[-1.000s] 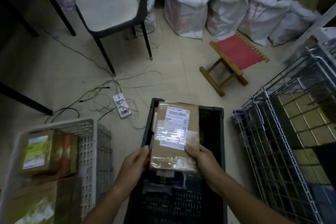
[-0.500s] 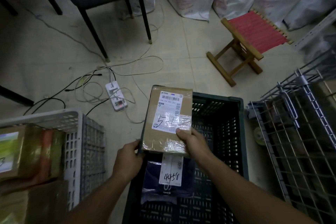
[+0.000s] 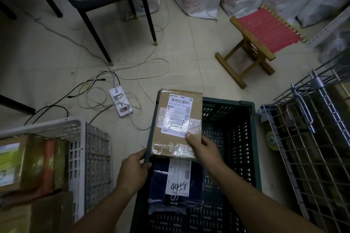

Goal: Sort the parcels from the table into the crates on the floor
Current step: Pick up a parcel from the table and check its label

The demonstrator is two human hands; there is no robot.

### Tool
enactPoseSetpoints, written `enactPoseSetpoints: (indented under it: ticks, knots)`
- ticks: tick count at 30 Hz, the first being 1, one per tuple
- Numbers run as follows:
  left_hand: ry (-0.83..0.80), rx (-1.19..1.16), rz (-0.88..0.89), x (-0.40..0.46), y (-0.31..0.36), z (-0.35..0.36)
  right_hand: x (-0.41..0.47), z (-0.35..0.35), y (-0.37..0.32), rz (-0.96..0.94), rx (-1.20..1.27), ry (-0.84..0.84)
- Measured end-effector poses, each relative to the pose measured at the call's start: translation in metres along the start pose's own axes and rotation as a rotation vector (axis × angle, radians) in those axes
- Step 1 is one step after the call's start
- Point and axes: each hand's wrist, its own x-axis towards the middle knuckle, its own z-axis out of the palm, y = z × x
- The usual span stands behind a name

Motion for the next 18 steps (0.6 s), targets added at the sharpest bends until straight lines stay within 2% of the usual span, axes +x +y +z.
enactPoseSetpoints:
  ticks: [9, 14, 18]
  knots:
    - [-0.137, 0.137, 0.019, -0.049, 0.057, -0.044, -0.057, -0.015, -0.045, -0.026, -0.242, -0.087]
    - [-0.208, 0.400, 0.153, -0.111, 0.128, -0.109, -0.130, -0.036, -0.107, -0.101, -0.643, -0.153]
    - [-0.215, 0.497, 0.239, -0.171, 0.191, -0.162, -0.194, -0.051, -0.167, -0.172, -0.909, -0.217]
